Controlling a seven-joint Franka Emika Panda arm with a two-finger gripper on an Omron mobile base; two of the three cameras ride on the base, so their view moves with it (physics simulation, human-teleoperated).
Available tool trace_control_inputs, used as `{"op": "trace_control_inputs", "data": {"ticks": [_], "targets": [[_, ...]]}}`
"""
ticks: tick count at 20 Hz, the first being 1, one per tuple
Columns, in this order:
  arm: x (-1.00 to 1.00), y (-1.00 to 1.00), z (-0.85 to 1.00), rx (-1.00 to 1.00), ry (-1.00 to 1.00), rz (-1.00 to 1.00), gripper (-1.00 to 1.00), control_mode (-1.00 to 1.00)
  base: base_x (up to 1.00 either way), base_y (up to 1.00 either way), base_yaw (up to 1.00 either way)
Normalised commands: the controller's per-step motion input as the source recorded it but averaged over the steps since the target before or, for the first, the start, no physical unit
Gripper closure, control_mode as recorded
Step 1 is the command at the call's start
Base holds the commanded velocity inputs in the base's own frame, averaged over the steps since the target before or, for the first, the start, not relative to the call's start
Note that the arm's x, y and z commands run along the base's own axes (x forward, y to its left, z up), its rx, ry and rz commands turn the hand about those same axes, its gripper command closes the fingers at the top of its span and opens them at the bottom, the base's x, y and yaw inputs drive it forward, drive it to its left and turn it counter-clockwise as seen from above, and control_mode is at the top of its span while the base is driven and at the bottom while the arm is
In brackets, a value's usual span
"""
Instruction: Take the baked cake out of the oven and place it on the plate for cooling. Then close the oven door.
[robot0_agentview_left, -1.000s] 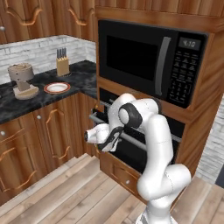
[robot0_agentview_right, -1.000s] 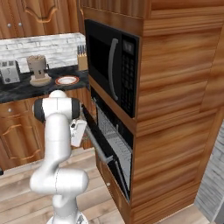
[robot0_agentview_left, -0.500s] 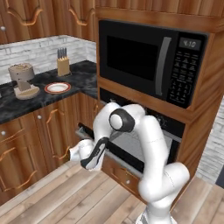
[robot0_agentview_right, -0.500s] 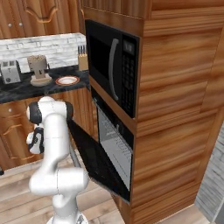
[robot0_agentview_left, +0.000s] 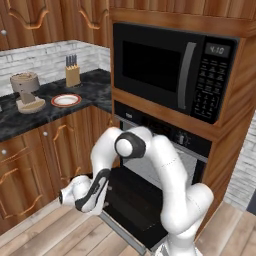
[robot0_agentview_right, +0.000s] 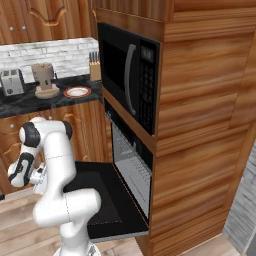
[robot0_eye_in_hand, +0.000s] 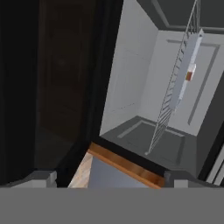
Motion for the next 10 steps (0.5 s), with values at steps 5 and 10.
{"op": "trace_control_inputs", "data": {"ticks": [5,10], "targets": [[-0.63,0.06,0.94,0.18,0.00,0.02,-1.00,-1.00,0.00,0.00,0.00],[-0.22,-0.15,0.83,0.07,-0.08,0.00,-1.00,-1.00,0.00,0.00,0.00]]}}
